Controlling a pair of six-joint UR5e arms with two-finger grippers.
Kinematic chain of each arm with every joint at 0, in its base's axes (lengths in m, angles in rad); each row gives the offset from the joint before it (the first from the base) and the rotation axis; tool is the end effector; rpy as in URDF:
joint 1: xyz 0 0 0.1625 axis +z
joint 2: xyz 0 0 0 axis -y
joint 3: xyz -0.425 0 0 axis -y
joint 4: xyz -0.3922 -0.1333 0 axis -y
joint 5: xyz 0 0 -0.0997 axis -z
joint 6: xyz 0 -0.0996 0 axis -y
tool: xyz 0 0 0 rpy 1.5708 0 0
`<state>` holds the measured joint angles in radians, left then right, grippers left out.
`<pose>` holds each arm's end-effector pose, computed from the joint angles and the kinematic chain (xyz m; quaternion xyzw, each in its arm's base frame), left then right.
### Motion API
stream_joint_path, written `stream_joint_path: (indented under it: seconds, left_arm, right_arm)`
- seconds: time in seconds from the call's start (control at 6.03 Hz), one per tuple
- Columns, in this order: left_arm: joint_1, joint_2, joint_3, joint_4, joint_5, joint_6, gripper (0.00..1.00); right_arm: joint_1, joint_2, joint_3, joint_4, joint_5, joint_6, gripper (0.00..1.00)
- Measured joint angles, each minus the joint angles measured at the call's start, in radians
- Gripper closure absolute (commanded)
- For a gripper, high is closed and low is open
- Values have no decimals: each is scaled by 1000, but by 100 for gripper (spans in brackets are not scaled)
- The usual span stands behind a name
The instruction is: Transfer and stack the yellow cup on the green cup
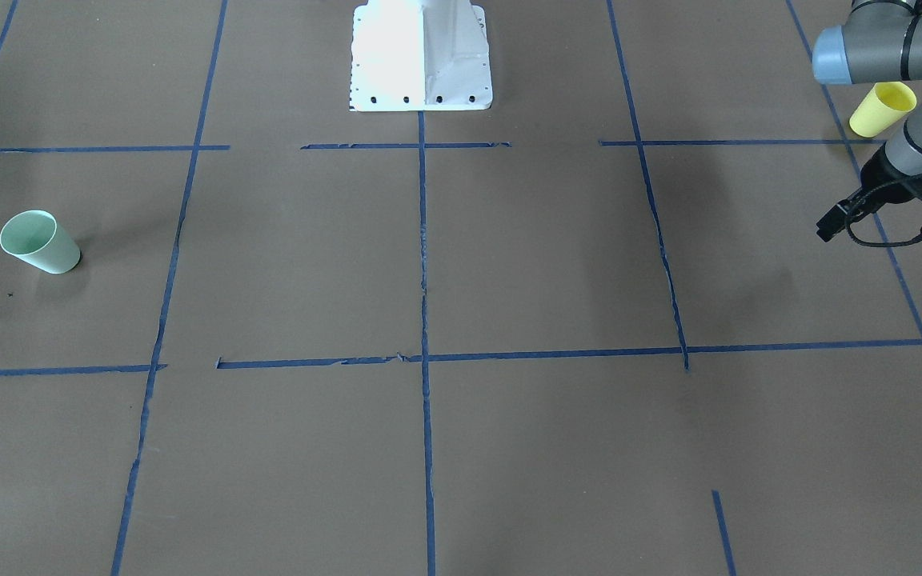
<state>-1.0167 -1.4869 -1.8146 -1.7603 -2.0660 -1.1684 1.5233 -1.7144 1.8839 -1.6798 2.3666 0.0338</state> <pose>0.1770 -0.4494 0.5718 -0.0733 0.2851 -0.2481 0.9229 0.0417 -0.4320 0.5805 0.0121 -0.3881 -0.0180 0.9214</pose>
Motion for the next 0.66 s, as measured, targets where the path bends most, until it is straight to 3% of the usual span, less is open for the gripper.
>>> stream_joint_path:
  seconds: [0.33, 0.66]
  left_arm:
    - [48, 12, -38, 146, 155, -66, 0]
    - [67, 32, -175, 469, 257, -135, 0]
  right_arm:
    - [0, -5, 19, -1, 0, -1, 0]
    - [-8, -5, 26, -1, -3, -2, 0]
